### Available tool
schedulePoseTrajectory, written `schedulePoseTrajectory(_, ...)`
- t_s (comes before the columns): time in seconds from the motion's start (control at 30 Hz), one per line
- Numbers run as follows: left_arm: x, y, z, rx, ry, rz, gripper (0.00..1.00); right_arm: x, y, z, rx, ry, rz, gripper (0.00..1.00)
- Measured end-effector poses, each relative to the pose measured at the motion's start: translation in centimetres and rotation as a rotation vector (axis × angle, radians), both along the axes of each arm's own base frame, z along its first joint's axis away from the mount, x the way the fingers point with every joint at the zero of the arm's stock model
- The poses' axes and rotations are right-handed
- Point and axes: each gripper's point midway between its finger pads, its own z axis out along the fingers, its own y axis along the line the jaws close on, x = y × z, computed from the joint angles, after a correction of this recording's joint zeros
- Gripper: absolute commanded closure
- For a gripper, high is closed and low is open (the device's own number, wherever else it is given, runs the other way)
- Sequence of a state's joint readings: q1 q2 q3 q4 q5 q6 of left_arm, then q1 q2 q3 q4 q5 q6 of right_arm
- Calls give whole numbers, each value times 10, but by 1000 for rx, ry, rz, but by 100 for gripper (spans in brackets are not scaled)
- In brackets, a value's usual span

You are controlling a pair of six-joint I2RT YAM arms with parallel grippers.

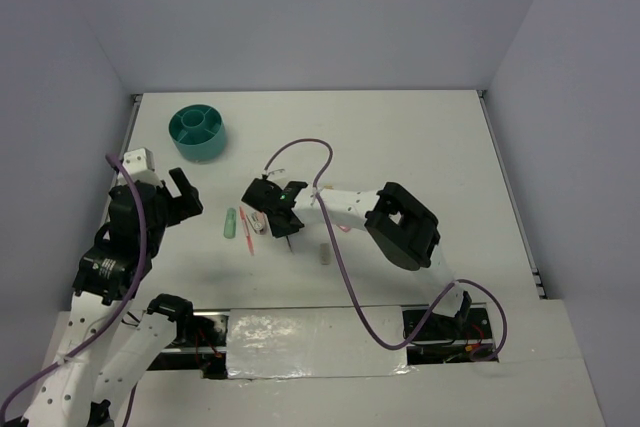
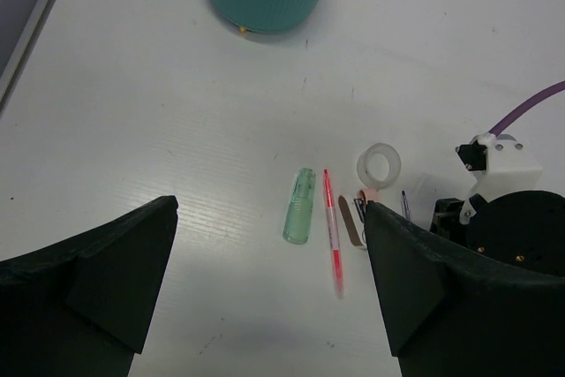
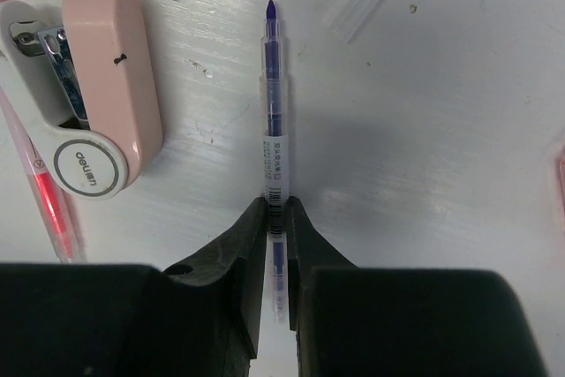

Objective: Sort the stationery into containers
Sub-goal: Pick up the pen from the center of the board.

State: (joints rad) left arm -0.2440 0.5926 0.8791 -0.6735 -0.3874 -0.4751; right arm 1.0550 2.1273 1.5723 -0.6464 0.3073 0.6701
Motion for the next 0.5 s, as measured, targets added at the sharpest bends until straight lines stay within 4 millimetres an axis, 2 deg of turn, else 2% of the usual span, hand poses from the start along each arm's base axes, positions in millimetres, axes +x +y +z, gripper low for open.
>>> schedulePoseTrajectory(0.2, 1, 0, -1, 1, 6, 1, 1, -7, -7, 3, 47, -3, -18, 100)
schedulePoseTrajectory(0.3, 4, -1, 0, 0, 17, 2, 1, -27, -30, 13, 54, 16, -15, 100)
schedulePoseTrajectory(0.4, 10, -7, 8, -38, 16, -3, 1, -44, -53, 48, 125, -15, -12, 100)
schedulePoseTrajectory(0.5, 21, -25, 18, -102, -2, -61, 1, -52, -71, 103, 260, -95, -11, 100)
